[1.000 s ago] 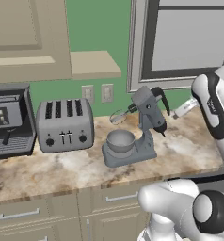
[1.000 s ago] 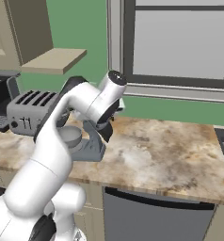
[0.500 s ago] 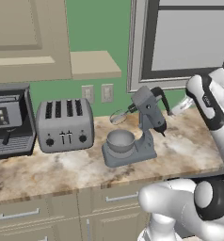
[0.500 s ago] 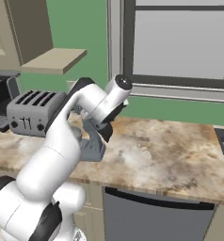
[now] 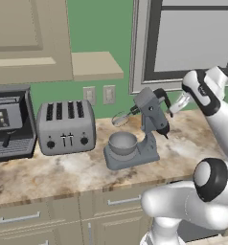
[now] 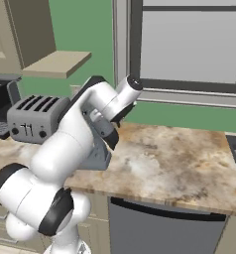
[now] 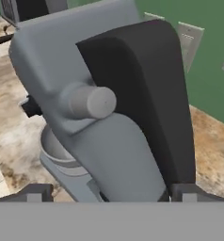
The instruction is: Close the stand mixer head.
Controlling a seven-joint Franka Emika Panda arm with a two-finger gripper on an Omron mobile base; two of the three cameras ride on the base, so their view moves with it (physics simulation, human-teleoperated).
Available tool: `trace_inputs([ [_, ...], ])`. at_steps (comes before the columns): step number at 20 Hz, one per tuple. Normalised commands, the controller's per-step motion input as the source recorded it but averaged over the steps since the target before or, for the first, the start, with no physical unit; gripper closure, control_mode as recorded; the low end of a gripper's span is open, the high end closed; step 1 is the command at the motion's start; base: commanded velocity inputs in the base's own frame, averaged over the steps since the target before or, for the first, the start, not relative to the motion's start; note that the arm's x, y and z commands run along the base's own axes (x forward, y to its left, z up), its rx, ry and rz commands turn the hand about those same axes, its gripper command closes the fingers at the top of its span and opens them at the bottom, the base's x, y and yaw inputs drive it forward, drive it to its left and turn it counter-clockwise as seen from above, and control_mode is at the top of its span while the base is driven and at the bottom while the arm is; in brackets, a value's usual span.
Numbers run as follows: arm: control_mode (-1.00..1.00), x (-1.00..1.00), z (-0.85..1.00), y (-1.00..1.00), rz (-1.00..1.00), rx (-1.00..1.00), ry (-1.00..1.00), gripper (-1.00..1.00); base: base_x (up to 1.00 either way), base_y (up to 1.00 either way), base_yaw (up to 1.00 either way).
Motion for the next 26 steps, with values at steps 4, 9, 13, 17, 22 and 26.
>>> trace_inputs([
  [4, -1.00, 0.33, -0.23, 0.15, 0.04, 0.00, -0.10, -1.00, 0.00, 0.00, 0.00],
  [9, -1.00, 0.28, -0.54, 0.80, 0.12, 0.00, -0.08, -1.00, 0.00, 0.00, 0.00],
  [13, -1.00, 0.25, -0.67, 1.00, 0.20, -0.07, -0.01, -1.00, 0.00, 0.00, 0.00],
  [17, -1.00, 0.32, -0.66, 1.00, 0.23, -0.19, 0.00, -1.00, 0.00, 0.00, 0.00],
  [22, -1.00, 0.36, -0.73, 1.00, 0.23, -0.28, 0.00, -1.00, 0.00, 0.00, 0.00],
  [26, -1.00, 0.21, -0.81, 1.00, 0.23, -0.28, 0.00, -1.00, 0.00, 0.00, 0.00],
])
